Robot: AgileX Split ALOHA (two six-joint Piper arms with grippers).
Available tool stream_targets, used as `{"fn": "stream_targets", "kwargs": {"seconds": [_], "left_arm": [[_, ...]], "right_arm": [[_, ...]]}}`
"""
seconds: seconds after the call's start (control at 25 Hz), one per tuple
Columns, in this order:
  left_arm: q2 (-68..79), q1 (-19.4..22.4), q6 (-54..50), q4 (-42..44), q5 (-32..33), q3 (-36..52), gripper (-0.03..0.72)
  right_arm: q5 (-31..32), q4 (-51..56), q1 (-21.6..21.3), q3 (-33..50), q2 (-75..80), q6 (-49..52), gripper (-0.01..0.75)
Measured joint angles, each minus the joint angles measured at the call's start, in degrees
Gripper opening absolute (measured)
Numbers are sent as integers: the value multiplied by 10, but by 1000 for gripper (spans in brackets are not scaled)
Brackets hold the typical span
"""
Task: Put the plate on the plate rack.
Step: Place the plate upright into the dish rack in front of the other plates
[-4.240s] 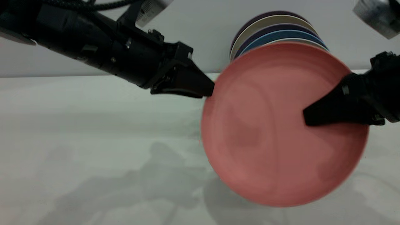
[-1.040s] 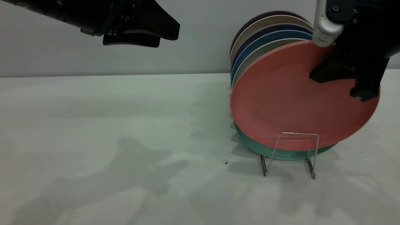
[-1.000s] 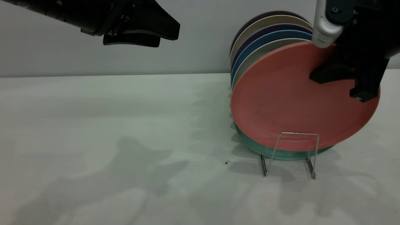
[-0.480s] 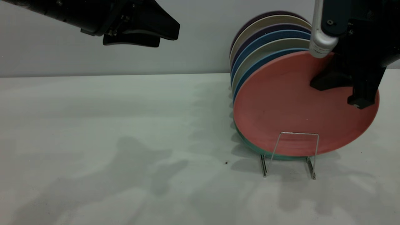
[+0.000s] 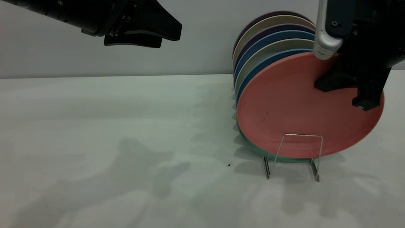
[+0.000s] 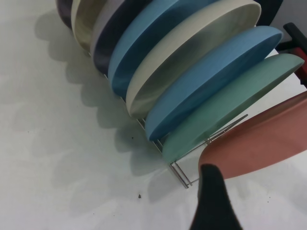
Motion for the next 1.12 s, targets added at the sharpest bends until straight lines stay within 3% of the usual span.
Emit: {"fn": "stream_targets", "kwargs": {"seconds": [0.2, 0.56, 1.12], "left_arm": [[0, 0, 0, 0, 0, 0, 509], [0, 0, 0, 0, 0, 0, 509], [0, 0, 2, 0, 0, 0, 509]], "right_arm": [[0, 0, 0, 0, 0, -1, 153], [0, 4, 0, 0, 0, -2, 304], [-20, 32, 0, 0, 0, -2, 410]]}}
